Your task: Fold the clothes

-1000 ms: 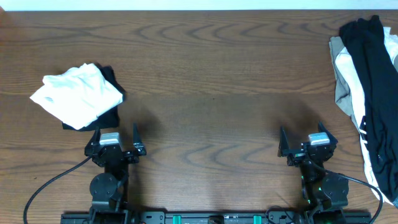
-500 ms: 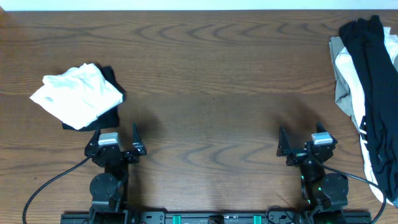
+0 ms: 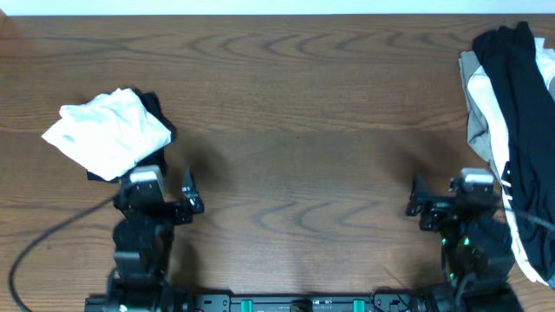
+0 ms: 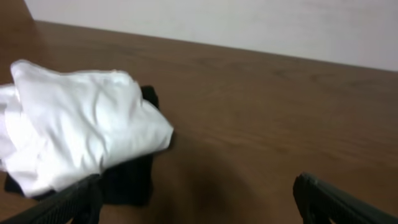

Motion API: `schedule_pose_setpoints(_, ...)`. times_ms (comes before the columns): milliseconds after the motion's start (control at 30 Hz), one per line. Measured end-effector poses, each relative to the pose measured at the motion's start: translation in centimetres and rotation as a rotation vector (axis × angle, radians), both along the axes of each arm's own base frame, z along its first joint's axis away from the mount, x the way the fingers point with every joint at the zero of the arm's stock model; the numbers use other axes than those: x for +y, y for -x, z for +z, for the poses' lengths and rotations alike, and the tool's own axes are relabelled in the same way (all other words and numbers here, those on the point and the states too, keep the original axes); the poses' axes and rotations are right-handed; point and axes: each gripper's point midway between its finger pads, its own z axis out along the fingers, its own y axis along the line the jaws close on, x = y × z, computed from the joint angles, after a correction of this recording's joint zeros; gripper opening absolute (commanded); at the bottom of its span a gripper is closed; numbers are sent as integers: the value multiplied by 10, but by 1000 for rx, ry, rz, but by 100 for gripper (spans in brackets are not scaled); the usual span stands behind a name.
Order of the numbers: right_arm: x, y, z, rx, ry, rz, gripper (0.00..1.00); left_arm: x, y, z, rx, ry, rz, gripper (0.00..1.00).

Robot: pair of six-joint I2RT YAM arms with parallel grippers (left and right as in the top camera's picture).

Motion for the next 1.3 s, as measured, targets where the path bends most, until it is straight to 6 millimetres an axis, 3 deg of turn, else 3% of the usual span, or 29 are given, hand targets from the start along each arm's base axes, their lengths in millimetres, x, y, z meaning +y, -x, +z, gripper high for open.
schedule_pose_setpoints(167,1,-7,11,169,15,-4,99,-15,-13,14,177,24,-73,98)
schedule_pose_setpoints(333,17,-22,32,204,-31,60,99,-28,-24,15,286,62,-132,98)
schedule_pose_setpoints(400,14,-22,33,212,-51,29,99,-31,-25,13,299,74,-143,98)
schedule_pose_setpoints(533,-26,-3,14,297,-96,-236,99,-34,-23,12,307,92,-154,98)
schedule_pose_setpoints(800,-146,55,-10,339,-253,-958,99,-36,-23,12,309,99,-158,98)
schedule_pose_setpoints(933,-185,80,-22,360,-316,-1166,99,-36,-23,12,309,99,-158,98)
schedule_pose_setpoints(1133,-221,117,-61,506,-429,-1380,99,-36,-23,12,310,100,-158,98)
schedule_pose_setpoints(1300,-235,127,-92,604,-505,-1444,99,-36,-23,12,310,99,-158,98)
